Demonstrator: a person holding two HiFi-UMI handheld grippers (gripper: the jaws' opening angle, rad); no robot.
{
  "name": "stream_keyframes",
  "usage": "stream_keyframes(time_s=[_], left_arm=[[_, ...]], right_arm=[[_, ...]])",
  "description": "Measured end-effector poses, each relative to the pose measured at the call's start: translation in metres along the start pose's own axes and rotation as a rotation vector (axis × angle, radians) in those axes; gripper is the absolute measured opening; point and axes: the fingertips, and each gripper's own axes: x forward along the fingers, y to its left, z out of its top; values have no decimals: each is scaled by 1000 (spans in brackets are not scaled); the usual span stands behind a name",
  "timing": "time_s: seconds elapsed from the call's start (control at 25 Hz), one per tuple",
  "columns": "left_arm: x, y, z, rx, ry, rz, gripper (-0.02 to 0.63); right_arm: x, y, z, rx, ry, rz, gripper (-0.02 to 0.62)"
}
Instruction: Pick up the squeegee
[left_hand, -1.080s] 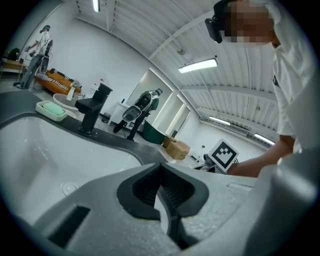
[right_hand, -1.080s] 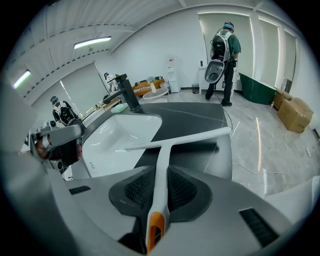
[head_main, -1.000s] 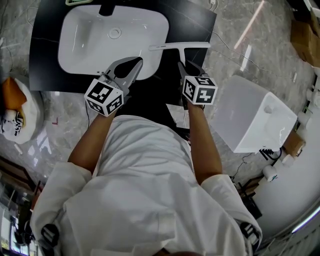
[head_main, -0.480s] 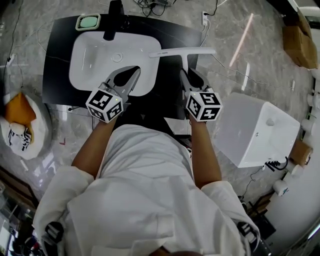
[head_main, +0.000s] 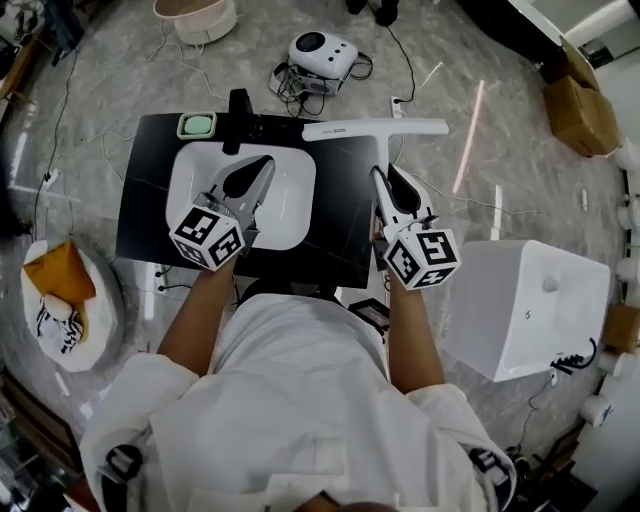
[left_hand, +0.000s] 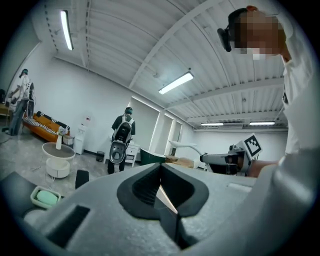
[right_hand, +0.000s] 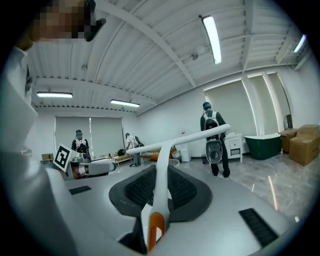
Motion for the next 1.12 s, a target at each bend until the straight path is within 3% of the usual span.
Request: stream_keyframes(time_s=[0.2, 0.4, 0.56, 0.84, 1.12], left_arm=[[-10, -17, 39, 73, -33, -46, 15], [-20, -36, 75, 40, -102, -90, 15], [-25, -56, 100, 71, -136, -131, 15], [-33, -87, 122, 117, -161, -156, 15], [-38, -92, 121, 130, -154, -146, 15]], right_arm=[[-20, 19, 52, -88, -149, 15, 78], [-44, 24, 90, -155, -247, 11, 78], [-69, 23, 111, -174, -326, -9, 78], [-113, 30, 133, -196, -431, -42, 77], [-129, 28, 133, -187, -442, -68, 75]])
